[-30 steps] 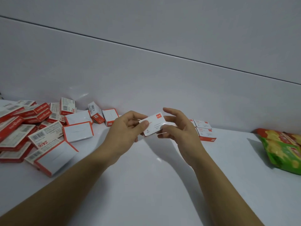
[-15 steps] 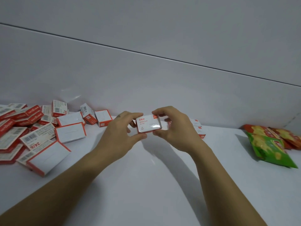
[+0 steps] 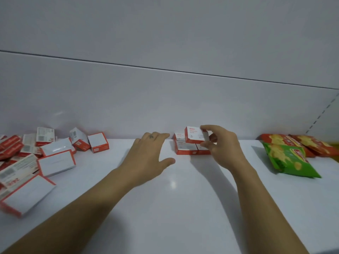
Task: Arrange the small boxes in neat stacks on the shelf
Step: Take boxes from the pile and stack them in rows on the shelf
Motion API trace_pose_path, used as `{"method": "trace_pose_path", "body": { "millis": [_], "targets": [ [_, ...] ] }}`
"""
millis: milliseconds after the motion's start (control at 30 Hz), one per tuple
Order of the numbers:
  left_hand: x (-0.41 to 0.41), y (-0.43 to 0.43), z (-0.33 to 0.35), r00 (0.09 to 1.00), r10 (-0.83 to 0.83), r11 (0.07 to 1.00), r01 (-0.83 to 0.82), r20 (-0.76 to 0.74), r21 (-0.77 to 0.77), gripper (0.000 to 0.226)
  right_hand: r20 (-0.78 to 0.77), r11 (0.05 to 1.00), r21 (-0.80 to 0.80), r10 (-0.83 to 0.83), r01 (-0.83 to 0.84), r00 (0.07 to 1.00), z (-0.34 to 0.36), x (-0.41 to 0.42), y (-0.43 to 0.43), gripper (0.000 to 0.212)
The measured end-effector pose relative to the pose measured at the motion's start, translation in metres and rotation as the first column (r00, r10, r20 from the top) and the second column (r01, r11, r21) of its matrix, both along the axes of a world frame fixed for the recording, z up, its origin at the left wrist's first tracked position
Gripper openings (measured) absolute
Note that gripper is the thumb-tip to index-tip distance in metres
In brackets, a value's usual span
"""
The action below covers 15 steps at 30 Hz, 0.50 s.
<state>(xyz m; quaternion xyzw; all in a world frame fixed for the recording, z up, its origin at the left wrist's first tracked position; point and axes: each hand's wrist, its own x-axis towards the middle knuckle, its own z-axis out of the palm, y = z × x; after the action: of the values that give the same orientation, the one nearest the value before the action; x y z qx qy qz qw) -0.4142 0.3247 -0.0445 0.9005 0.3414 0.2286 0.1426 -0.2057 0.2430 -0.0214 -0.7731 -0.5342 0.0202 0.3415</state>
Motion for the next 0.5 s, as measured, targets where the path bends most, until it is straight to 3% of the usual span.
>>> {"method": "trace_pose_path", "body": {
  "millis": [133, 333, 500],
  "targets": [
    [0.011, 0.002, -0.019, 0.999, 0.033, 0.999, -0.033, -0.031, 0.014, 0.066, -0.016, 0.999, -0.029, -0.040, 0.040, 0.999, -0.007, 0.016, -0.009, 0.044],
    [0.011, 0.009, -0.031, 0.998, 0.022, 0.998, -0.019, -0.057, 0.063, 0.069, 0.015, 0.973, -0.212, 0.099, -0.094, 0.995, -0.014, 0.005, -0.003, 0.043],
    [0.006, 0.010, -0.034, 0.998, -0.027, 0.997, 0.031, -0.065, 0.069, 0.068, 0.068, 0.951, -0.293, 0.120, -0.095, 0.990, -0.017, 0.002, -0.002, 0.040]
  ]
}}
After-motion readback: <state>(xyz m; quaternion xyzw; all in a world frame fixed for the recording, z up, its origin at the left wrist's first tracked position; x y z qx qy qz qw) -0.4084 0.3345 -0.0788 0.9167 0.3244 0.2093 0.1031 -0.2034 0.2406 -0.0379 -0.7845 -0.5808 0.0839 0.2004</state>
